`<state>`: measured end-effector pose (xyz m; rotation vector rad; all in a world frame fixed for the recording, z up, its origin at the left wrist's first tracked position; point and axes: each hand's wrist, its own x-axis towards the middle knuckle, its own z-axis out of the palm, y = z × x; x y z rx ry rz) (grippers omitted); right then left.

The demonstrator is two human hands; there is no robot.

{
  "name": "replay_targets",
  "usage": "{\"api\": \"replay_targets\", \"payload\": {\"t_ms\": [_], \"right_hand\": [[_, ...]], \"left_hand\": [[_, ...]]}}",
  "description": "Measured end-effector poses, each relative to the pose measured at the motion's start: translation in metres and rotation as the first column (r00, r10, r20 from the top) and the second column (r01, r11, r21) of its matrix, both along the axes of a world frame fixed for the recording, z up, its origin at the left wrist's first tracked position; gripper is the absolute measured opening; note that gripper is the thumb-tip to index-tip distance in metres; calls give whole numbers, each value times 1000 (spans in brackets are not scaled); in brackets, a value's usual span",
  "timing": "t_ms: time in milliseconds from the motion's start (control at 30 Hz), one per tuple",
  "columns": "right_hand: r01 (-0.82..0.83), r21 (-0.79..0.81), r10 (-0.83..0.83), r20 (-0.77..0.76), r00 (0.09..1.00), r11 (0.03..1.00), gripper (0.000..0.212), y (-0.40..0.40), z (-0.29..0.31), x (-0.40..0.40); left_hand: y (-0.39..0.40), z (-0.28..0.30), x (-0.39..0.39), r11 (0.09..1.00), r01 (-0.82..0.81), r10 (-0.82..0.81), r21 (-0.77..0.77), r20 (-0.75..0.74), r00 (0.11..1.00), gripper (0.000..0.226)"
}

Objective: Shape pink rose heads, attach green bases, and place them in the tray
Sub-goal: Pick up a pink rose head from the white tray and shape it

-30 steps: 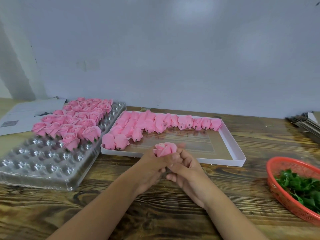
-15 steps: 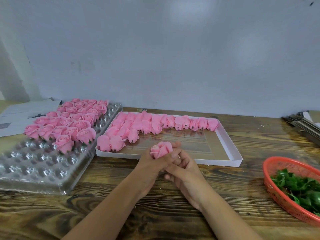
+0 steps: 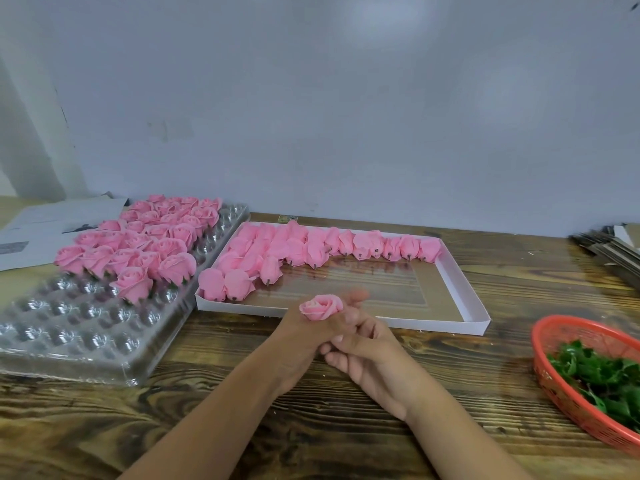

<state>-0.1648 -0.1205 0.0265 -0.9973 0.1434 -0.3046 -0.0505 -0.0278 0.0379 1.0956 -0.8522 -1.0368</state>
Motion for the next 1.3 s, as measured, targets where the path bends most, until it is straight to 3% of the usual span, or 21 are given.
{"api": "replay_targets", "payload": {"t_ms": [133, 200, 267, 367, 467, 533, 700, 800, 933, 1067, 1133, 1200, 1233, 1300], "right_hand": [[-48, 84, 48, -2, 999, 995, 30, -1, 0, -1], [-7, 49, 7, 3, 1000, 999, 36, 0, -2, 0], [124, -162, -127, -5, 992, 979, 38, 5, -6, 4], [359, -527, -403, 35, 915, 770, 39, 15, -11, 10], [436, -646, -505, 90, 858, 626, 39, 19, -14, 11], [426, -674, -501, 95, 860, 603, 40, 19, -15, 11], [293, -489, -330, 11, 944, 821, 22, 14, -6, 7], [121, -239, -138, -59, 989, 963, 16, 12, -4, 4], [-45, 71, 50, -68, 996, 996, 18, 8, 1, 1], [-103, 170, 117, -78, 990, 980, 21, 4, 2, 0], [-34, 114, 47, -118, 992, 993, 24, 5, 0, 2], [115, -65, -123, -142, 982, 991, 18, 8, -3, 5], [210, -203, -241, -139, 961, 956, 16, 11, -4, 6], [363, -485, -451, -74, 889, 795, 30, 16, -7, 8]], "left_hand": [[0, 1, -1, 1000, -4, 4, 0, 3, 1000, 44], [0, 3, -3, 999, -45, 45, 1, -9, 999, 44], [-1, 4, -6, 992, -122, 123, 22, -30, 992, 44], [-5, 3, -10, 980, -193, 198, 50, -123, 973, 36], [-6, 1, -13, 977, -209, 213, 39, -200, 956, 33], [-6, 2, -14, 977, -209, 213, 46, -195, 957, 30], [-4, 6, -12, 977, -202, 208, 70, -83, 975, 41], [-1, 5, -7, 984, -166, 168, 64, -40, 985, 48], [3, 3, -4, 993, -114, 114, 33, 6, 993, 59], [3, 2, -4, 993, -113, 112, 34, 37, 993, 64], [2, 1, -3, 985, -160, 161, 56, -1, 987, 59], [-2, 1, -4, 973, -219, 224, 67, -75, 972, 52], [-3, 1, -5, 966, -249, 256, 69, -118, 959, 48], [-6, 1, -7, 956, -283, 292, 76, -205, 934, 46]]}}
